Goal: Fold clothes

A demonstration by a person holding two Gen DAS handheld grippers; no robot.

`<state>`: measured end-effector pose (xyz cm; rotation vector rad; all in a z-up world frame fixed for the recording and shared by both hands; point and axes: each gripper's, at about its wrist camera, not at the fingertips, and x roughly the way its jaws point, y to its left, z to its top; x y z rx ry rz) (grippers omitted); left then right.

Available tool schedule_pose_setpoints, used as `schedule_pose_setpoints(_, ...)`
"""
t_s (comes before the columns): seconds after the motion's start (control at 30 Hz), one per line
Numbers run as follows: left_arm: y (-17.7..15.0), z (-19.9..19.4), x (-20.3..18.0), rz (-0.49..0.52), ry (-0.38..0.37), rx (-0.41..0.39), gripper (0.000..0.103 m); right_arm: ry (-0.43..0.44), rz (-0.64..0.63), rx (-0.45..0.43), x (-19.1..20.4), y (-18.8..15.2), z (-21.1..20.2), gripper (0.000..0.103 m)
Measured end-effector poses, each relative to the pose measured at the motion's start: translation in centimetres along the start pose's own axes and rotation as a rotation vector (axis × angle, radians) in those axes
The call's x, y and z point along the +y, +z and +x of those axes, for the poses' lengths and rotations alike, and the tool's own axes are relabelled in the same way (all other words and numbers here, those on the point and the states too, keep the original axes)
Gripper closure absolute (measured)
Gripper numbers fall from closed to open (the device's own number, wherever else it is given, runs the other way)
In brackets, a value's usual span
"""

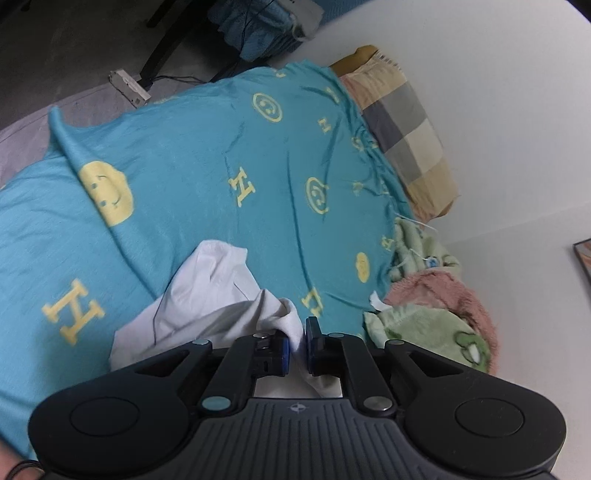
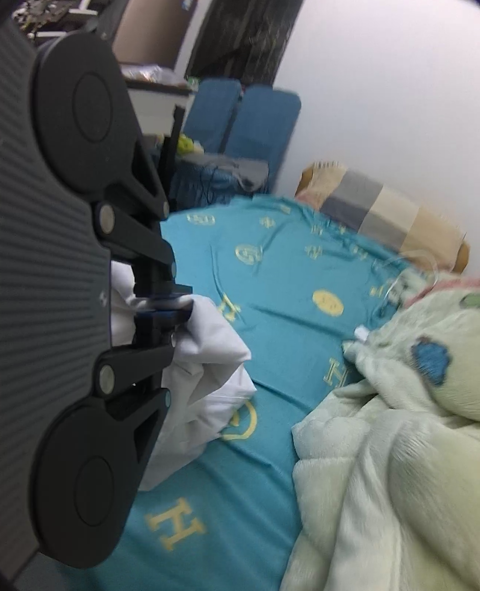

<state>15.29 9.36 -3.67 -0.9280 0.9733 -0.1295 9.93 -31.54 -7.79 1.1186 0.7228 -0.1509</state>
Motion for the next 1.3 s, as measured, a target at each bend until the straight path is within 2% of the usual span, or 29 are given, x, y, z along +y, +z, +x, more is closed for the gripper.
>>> schedule_pose_setpoints(0.23, 3.7, 8.8, 2.5, 0.042, 0.038, 0.024, 0.094, -0.097, 0.007, 0.068, -1.5, 2.8, 8.3, 0.092)
schedule_pose_setpoints(0.3, 4.4, 10.7, 3.1, 0.067, 0.051, 0.023, 0.094, -0.100, -0.001, 0.075, -2.1, 3.2, 9.9, 0.092)
schedule_pose_setpoints(0.4, 4.8, 11.8, 3.6, 0.099, 0.063, 0.009, 0.094, -0.094, -0.031, 0.076, -2.5, 3.6, 11.7, 0.092)
schedule_pose_setpoints(0.5, 4.6, 11.9, 3.3, 0.159, 0.064, -0.002, 0.091, -0.069, -0.052, 0.061, -2.6, 3.5, 11.7, 0.090)
schedule_pose_setpoints(0.57, 4.1, 11.4, 2.6, 0.221, 0.057, -0.027, 0.083, -0.039, -0.077, 0.044, -2.4, 3.3, 11.4, 0.081)
schedule_pose_setpoints(0.63, 3.5, 10.5, 1.6, 0.304, 0.052, -0.060, 0.061, 0.006, -0.137, 0.013, -1.7, 2.9, 10.8, 0.049)
schedule_pose_setpoints(0.7, 2.7, 9.6, 0.6, 0.392, 0.061, -0.098, 0.049, 0.048, -0.205, -0.035, -0.8, 2.5, 10.0, 0.034)
schedule_pose_setpoints(0.73, 2.2, 9.3, 0.1, 0.437, 0.064, -0.112, 0.045, 0.064, -0.247, -0.051, -0.3, 2.2, 9.7, 0.034)
schedule_pose_setpoints(0.83, 0.4, 8.9, -1.5, 0.590, 0.082, -0.147, 0.027, 0.090, -0.404, -0.073, 1.4, 1.2, 9.2, 0.033)
schedule_pose_setpoints(0.87, -0.1, 9.1, -1.8, 0.642, 0.097, -0.151, 0.025, 0.075, -0.462, -0.072, 1.9, 0.7, 9.3, 0.033)
schedule_pose_setpoints(0.9, -0.7, 9.3, -2.2, 0.693, 0.112, -0.154, 0.025, 0.047, -0.522, -0.069, 2.3, 0.2, 9.7, 0.033)
schedule_pose_setpoints(0.97, -1.0, 10.5, -1.9, 0.720, 0.154, -0.127, 0.025, -0.018, -0.627, -0.049, 3.0, -0.7, 10.7, 0.034)
schedule_pose_setpoints(1.1, -1.4, 12.8, -1.4, 0.764, 0.241, -0.071, 0.027, -0.125, -0.718, 0.027, 2.3, -1.5, 13.2, 0.035)
schedule_pose_setpoints(1.17, -1.6, 14.0, -1.1, 0.786, 0.284, -0.042, 0.027, -0.139, -0.749, 0.031, 2.3, -1.9, 13.5, 0.034)
schedule_pose_setpoints(1.3, -2.2, 13.0, -1.5, 0.811, 0.277, -0.060, 0.029, -0.130, -0.781, 0.012, 2.9, -2.6, 12.8, 0.035)
